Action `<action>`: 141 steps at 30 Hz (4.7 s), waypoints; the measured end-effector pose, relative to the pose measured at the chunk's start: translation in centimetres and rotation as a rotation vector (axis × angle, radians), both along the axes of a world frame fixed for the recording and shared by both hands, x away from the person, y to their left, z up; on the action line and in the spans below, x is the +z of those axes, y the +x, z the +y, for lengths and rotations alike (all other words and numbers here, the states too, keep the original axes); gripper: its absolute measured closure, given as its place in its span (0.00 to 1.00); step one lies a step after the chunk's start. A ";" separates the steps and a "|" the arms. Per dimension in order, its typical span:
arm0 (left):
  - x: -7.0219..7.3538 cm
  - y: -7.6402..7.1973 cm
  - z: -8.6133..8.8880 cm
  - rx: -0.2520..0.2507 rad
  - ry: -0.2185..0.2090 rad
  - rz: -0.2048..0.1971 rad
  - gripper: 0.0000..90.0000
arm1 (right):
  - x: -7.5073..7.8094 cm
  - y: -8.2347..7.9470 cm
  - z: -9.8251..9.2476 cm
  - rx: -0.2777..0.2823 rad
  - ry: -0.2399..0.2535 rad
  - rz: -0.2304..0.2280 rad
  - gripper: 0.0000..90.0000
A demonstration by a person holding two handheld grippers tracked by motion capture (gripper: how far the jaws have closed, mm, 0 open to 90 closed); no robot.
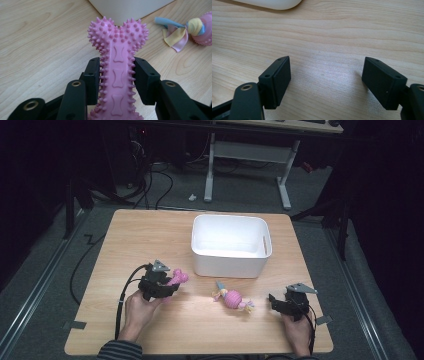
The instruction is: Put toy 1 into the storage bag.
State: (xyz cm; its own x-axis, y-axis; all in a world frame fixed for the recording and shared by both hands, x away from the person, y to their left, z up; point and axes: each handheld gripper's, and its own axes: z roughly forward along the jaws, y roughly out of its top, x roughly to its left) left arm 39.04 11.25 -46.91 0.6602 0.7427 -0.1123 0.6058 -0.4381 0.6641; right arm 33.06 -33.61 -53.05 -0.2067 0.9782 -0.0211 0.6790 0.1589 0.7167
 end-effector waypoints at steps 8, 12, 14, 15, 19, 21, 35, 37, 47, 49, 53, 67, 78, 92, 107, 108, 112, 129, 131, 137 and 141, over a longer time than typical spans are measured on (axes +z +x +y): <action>0.7 -0.4 0.5 -0.003 -0.046 0.010 0.65 | 0.0 0.0 0.0 -0.001 0.000 -0.002 0.26; 1.4 -0.8 0.9 -0.004 -0.045 0.001 0.65 | 0.0 0.0 0.0 -0.003 0.001 -0.001 0.26; 1.8 -1.0 1.1 -0.004 -0.052 -0.007 0.65 | 0.0 0.0 0.0 -0.001 0.000 -0.002 0.26; 2.0 -1.0 1.2 -0.005 -0.058 -0.009 0.65 | 0.0 0.0 0.0 -0.002 0.000 -0.002 0.26; 2.8 -1.1 1.4 -0.007 -0.069 -0.012 0.66 | 0.0 0.0 0.0 -0.002 0.001 -0.001 0.26; 3.0 -0.9 1.4 -0.007 -0.058 -0.005 0.66 | 0.0 0.0 0.0 -0.003 0.002 0.000 0.26; 4.6 -0.4 1.6 -0.015 -0.055 0.017 0.66 | 0.0 0.0 0.1 0.000 0.005 0.001 0.26; 4.9 -0.4 1.5 -0.017 -0.056 0.015 0.66 | 0.0 0.0 0.1 0.000 0.004 0.001 0.26; 7.1 -0.4 1.1 -0.042 -0.093 -0.008 0.66 | 0.0 0.0 0.1 0.007 0.002 -0.001 0.26; 7.3 -0.2 1.1 -0.047 -0.098 -0.002 0.66 | 0.0 0.0 0.1 0.007 0.003 -0.001 0.26; 8.0 0.1 0.9 -0.055 -0.107 -0.006 0.66 | 0.0 0.0 0.1 0.007 0.003 0.000 0.26; 10.5 0.9 -0.6 -0.098 -0.102 -0.025 0.66 | 0.0 0.0 0.1 0.013 0.003 0.000 0.26; 12.3 1.7 -1.9 -0.128 -0.114 -0.033 0.66 | 0.0 0.0 0.1 0.013 0.003 0.000 0.26; 13.6 3.3 -4.3 -0.170 -0.104 -0.038 0.66 | 0.0 0.0 0.1 0.014 0.003 0.002 0.26; 14.5 4.7 -6.6 -0.205 -0.100 -0.040 0.66 | 0.0 0.0 0.2 0.015 0.005 0.004 0.26; 14.5 4.8 -6.8 -0.206 -0.098 -0.040 0.66 | 0.0 0.0 0.2 0.015 0.005 0.004 0.26; 14.6 5.2 -7.3 -0.212 -0.092 -0.038 0.66 | 0.0 0.0 0.2 0.015 0.005 0.004 0.26; 14.6 6.4 -9.4 -0.236 -0.077 -0.035 0.66 | 0.0 0.0 0.2 0.017 0.005 0.005 0.26; 14.6 6.6 -9.5 -0.235 -0.072 -0.034 0.66 | 0.0 0.0 0.2 0.018 0.004 0.004 0.26; 14.4 7.1 -10.0 -0.231 -0.076 -0.032 0.66 | 0.0 0.0 0.2 0.021 0.004 0.004 0.26; 14.3 7.3 -10.1 -0.231 -0.067 -0.030 0.66 | 0.0 0.0 0.2 0.021 0.004 0.004 0.26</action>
State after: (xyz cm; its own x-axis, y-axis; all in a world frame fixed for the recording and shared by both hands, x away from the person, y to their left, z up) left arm 46.36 1.11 -32.59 0.8154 0.5633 -0.1338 0.4742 -0.5172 0.7125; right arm 33.06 -33.44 -53.04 -0.2269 0.9738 -0.0165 0.6786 0.1702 0.7145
